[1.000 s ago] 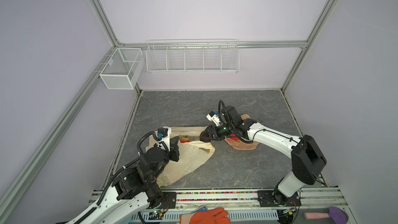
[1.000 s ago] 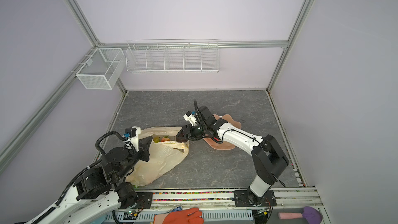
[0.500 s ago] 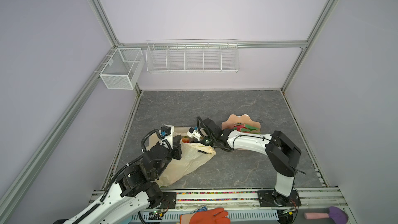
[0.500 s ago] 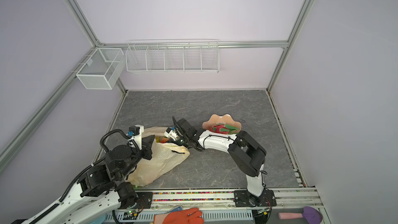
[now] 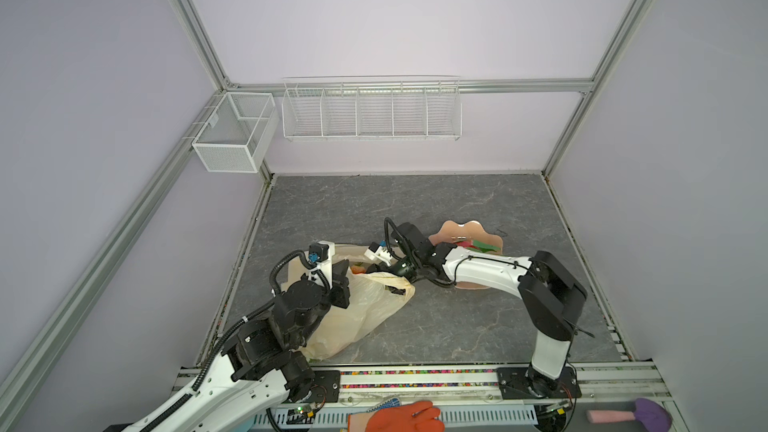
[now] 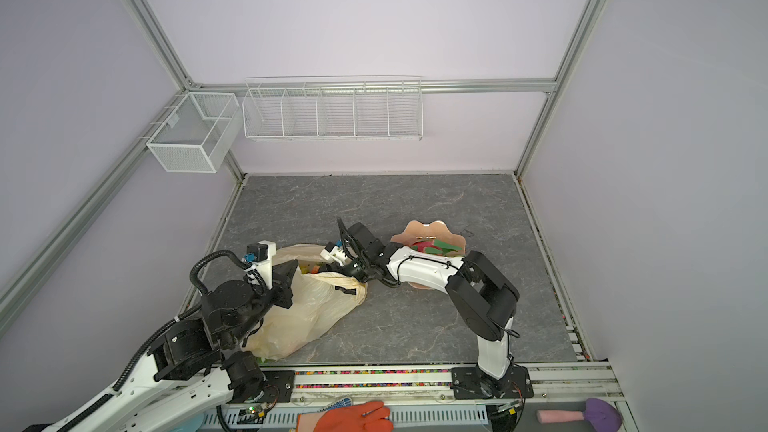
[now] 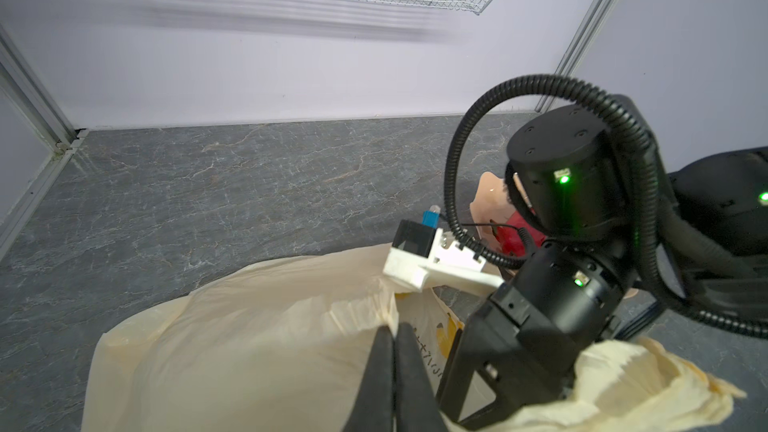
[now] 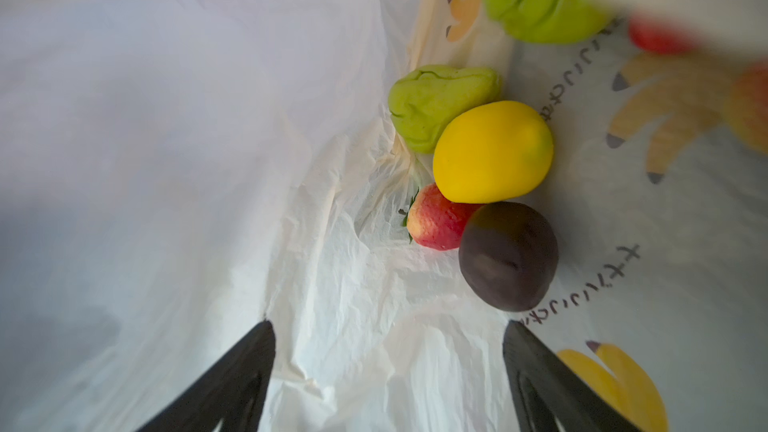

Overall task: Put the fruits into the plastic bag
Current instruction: 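Open the right gripper to drop the dark brown fruit into the bag, then move the right gripper back over the dragon fruit in the pink bowl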

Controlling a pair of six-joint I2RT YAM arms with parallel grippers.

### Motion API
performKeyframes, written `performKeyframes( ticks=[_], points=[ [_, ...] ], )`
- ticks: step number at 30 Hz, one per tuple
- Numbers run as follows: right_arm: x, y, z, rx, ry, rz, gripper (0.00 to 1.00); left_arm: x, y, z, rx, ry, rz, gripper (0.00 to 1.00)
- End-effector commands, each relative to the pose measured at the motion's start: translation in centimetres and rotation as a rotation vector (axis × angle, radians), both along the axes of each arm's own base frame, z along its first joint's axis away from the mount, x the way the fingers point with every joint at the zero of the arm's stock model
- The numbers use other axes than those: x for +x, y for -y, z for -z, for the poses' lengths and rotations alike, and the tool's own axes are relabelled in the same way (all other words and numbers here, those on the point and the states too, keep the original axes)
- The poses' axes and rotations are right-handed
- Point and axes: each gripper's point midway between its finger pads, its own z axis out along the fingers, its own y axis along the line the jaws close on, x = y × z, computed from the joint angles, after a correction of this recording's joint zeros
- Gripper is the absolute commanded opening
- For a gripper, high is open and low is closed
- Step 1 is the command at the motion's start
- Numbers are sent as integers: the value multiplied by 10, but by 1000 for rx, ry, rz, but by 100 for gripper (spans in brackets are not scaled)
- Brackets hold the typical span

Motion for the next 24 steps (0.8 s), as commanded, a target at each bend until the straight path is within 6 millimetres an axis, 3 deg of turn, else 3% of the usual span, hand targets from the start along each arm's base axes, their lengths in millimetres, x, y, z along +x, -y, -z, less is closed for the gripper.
performKeyframes(
  ticks=[1, 12, 17, 24],
  points=[
    [8, 32, -16, -46, 57, 32, 88, -2, -6, -12, -9, 20, -12, 0],
    [50, 132, -23, -281, 144, 225, 88, -3, -4, -6, -19, 8, 0, 0],
    [70, 181, -31, -451, 300, 286, 88, -3, -4, -6, -17, 8, 1, 0],
    [88, 248, -34, -724, 595, 134, 88, -2, -2, -6, -13, 10, 4, 0]
  ],
)
